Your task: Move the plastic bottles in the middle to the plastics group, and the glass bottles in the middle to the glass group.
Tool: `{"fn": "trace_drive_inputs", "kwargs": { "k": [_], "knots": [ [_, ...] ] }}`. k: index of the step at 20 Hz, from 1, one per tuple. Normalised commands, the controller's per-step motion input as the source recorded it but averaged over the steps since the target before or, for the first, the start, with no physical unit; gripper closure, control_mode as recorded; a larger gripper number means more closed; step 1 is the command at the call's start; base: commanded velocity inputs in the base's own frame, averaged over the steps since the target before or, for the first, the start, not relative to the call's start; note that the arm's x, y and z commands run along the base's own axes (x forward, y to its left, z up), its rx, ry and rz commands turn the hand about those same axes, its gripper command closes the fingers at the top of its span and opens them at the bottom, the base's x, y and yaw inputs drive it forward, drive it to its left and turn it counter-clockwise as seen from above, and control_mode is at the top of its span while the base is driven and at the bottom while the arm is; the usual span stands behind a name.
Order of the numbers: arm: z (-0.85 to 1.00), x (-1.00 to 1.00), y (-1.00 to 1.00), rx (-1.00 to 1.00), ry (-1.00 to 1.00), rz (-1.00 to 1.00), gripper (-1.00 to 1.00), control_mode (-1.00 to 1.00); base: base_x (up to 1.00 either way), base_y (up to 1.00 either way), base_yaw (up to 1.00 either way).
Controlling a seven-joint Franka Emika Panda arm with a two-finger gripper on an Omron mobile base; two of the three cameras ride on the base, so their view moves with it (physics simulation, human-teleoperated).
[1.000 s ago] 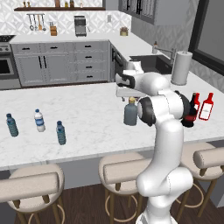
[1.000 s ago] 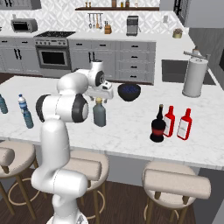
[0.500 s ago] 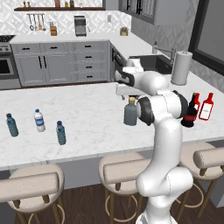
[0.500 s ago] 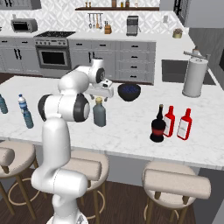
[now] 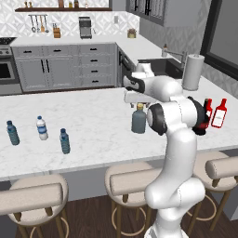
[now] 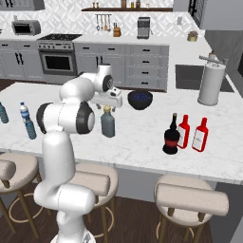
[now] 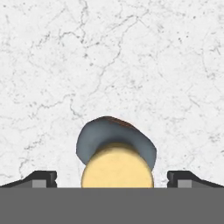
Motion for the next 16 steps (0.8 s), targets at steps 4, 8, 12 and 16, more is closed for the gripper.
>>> {"fn": "trace_drive_inputs", "kwargs": {
  "k": [4, 8, 12, 16],
  "knots": [
    [0.00, 0.11, 0.00, 0.00, -0.01, 0.00, -1.00, -1.00, 0.00, 0.00, 0.00],
    [0.00, 0.10, 0.00, 0.00, 0.00, 0.00, -1.00, -1.00, 0.00, 0.00, 0.00],
    [0.00, -0.12, 0.00, 0.00, 0.00, 0.00, 1.00, -1.00, 0.00, 0.00, 0.00],
    [0.00, 0.00, 0.00, 0.00, 0.00, 0.00, 1.00, -1.00, 0.00, 0.00, 0.00]
  ]
}}
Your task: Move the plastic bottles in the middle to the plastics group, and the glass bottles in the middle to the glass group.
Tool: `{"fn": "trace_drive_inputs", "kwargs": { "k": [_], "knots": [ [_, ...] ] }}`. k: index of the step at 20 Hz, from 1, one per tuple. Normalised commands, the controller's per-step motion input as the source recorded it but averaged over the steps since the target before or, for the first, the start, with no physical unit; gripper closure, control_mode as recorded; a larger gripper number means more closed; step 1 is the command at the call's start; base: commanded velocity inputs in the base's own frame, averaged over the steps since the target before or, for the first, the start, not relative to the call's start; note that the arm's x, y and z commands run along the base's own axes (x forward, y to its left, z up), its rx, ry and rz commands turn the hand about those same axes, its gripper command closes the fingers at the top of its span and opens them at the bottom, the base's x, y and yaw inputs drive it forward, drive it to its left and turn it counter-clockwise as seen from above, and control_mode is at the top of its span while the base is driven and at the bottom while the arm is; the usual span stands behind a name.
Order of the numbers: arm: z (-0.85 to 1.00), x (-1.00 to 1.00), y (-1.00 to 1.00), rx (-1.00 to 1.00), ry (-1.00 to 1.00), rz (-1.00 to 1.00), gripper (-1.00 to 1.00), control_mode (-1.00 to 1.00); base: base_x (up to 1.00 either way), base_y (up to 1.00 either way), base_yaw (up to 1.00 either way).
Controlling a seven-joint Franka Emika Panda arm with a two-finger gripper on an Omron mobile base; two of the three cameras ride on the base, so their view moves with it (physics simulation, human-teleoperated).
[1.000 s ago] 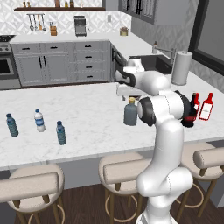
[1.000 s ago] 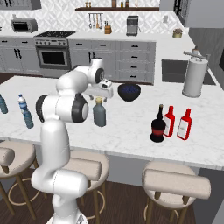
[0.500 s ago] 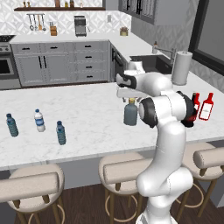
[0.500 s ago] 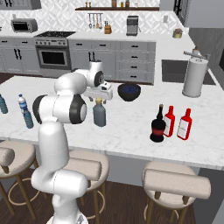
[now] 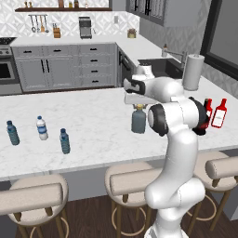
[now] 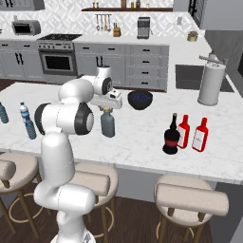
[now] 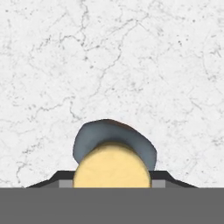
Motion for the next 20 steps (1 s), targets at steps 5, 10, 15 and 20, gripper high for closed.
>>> {"fn": "trace_drive_inputs", "kwargs": {
  "k": [5, 10, 15, 20],
  "knots": [
    [0.20, -0.07, -0.33, 0.00, -0.10, 0.00, 1.00, -1.00, 0.00, 0.00, 0.00],
    [0.40, -0.37, -0.89, 0.00, -0.21, 0.00, 1.00, -1.00, 0.00, 0.00, 0.00],
    [0.27, -0.50, -1.00, 0.00, -0.17, 0.00, 1.00, -1.00, 0.00, 0.00, 0.00],
    [-0.01, -0.47, -0.72, 0.00, -0.01, 0.00, 1.00, -1.00, 0.00, 0.00, 0.00]
  ]
}}
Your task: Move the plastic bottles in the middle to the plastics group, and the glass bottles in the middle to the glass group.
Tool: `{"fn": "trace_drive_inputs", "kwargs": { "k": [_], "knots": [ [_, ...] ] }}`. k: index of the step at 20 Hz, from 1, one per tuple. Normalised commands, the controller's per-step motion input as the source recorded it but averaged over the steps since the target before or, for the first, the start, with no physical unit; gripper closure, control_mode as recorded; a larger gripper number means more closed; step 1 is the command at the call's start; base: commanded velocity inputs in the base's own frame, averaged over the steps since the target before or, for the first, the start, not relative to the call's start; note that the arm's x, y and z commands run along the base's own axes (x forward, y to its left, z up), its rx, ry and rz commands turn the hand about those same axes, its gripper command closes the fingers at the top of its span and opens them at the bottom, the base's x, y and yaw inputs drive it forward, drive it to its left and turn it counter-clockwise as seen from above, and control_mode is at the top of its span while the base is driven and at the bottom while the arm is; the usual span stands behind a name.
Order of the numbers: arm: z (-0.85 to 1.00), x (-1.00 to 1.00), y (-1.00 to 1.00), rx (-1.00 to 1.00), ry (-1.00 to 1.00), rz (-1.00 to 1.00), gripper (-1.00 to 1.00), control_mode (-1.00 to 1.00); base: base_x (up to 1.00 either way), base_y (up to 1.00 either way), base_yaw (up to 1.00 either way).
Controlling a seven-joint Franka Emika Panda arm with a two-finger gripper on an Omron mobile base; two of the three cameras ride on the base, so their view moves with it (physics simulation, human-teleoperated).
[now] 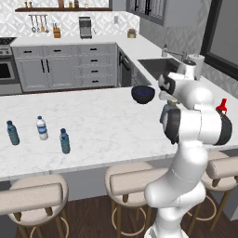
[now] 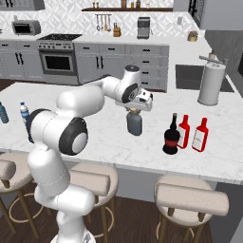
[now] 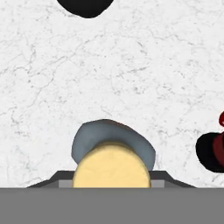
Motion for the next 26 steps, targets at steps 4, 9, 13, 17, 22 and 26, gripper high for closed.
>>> {"fn": "trace_drive_inputs", "kwargs": {
  "k": [4, 9, 13, 17, 22, 26],
  "knots": [
    [0.00, -0.37, -0.53, 0.00, 0.00, 0.00, 1.00, -1.00, 0.00, 0.00, 0.00],
    [0.00, -0.20, -0.50, 0.00, 0.00, 0.00, 1.00, -1.00, 0.00, 0.00, 0.00],
    [-0.20, -0.24, -0.24, 0.00, 0.05, 0.00, 1.00, -1.00, 0.00, 0.00, 0.00],
    [-0.30, -0.20, -0.03, 0.00, 0.08, 0.00, 1.00, -1.00, 0.00, 0.00, 0.00],
    [-0.32, -0.01, -0.06, 0.00, 0.07, 0.00, 1.00, -1.00, 0.00, 0.00, 0.00],
    [-0.15, 0.03, -0.26, 0.00, 0.00, 0.00, 1.00, -1.00, 0.00, 0.00, 0.00]
  ]
}}
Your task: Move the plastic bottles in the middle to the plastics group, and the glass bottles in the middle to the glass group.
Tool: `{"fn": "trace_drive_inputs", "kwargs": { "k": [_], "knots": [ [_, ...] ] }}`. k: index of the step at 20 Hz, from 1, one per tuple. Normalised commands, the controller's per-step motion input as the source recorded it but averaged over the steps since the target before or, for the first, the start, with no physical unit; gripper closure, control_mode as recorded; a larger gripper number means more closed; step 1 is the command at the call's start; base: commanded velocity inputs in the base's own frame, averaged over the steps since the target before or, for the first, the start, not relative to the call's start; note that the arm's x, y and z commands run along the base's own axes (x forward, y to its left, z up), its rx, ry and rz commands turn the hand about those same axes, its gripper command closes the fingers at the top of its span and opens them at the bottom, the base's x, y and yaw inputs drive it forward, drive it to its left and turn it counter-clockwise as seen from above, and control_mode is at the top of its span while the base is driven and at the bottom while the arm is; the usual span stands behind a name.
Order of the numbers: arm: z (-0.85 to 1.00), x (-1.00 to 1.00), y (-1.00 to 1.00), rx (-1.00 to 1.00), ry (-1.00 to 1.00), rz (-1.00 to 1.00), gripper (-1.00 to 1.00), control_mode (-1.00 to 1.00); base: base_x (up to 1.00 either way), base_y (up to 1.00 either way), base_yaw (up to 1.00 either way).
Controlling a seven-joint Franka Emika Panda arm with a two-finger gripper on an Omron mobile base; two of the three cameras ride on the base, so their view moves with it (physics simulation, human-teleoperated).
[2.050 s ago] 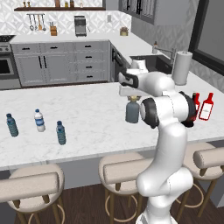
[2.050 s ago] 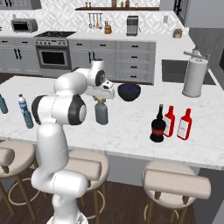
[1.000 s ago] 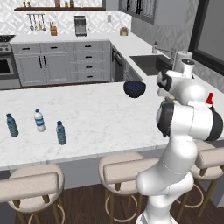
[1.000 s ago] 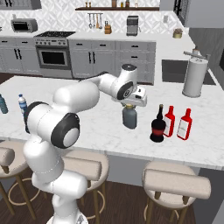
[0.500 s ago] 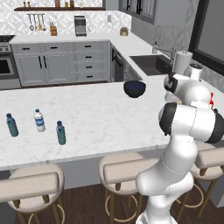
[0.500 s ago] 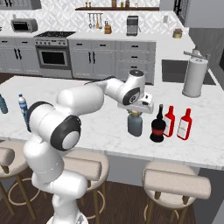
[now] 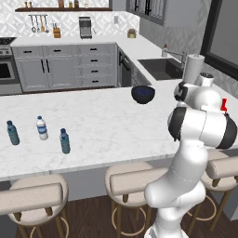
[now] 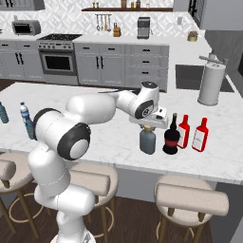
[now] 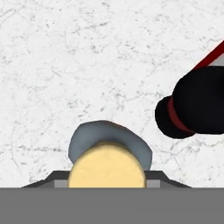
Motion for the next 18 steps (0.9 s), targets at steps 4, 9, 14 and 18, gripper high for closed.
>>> {"fn": "trace_drive_inputs", "kwargs": {
  "k": [4, 9, 14, 18],
  "knots": [
    [-0.16, 0.00, -0.26, 0.00, 0.00, 0.00, 1.00, -1.00, 0.00, 0.00, 0.00],
    [-0.06, 0.02, -0.15, 0.00, 0.00, 0.00, 1.00, -1.00, 0.00, 0.00, 0.00],
    [-0.35, -0.29, 0.06, -0.03, 0.00, 0.00, 1.00, -1.00, 0.00, 0.00, 0.00],
    [-0.38, -0.08, 0.14, -0.04, 0.00, 0.00, 1.00, -1.00, 0.00, 0.00, 0.00]
  ]
}}
